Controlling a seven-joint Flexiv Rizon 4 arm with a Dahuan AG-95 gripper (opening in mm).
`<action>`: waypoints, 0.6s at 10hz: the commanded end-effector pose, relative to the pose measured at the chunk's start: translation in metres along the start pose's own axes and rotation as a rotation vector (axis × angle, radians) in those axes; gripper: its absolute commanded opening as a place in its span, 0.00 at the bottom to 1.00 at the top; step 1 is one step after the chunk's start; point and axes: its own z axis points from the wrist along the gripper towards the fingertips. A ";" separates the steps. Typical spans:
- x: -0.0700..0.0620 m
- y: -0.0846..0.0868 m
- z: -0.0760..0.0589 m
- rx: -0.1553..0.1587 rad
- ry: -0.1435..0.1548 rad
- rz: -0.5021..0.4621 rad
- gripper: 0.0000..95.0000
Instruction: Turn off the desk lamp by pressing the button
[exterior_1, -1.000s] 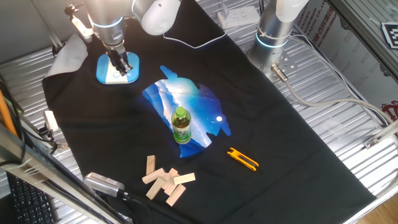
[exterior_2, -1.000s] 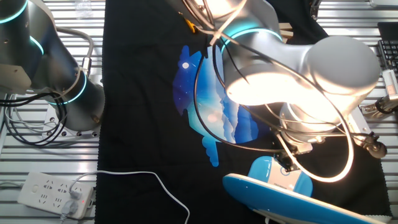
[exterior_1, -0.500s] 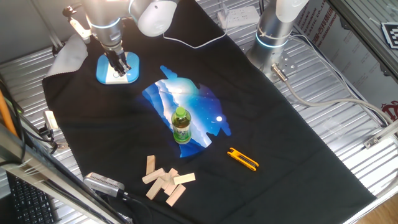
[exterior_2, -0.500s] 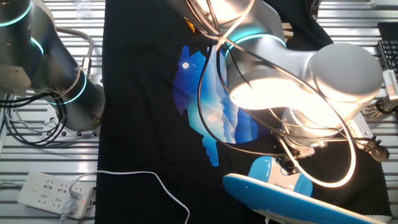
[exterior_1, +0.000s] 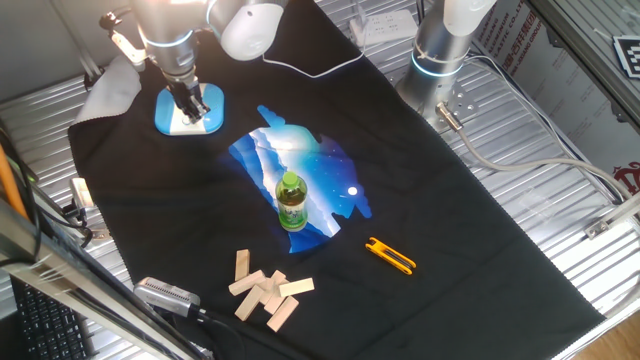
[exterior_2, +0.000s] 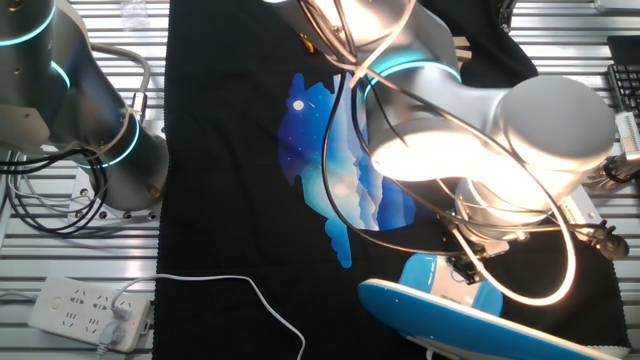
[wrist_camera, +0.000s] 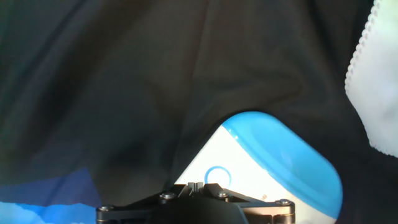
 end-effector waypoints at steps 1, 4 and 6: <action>-0.004 0.002 -0.002 0.006 0.006 -0.010 0.00; -0.004 -0.003 0.001 0.007 0.004 -0.029 0.00; -0.002 -0.007 0.002 0.006 0.004 -0.039 0.00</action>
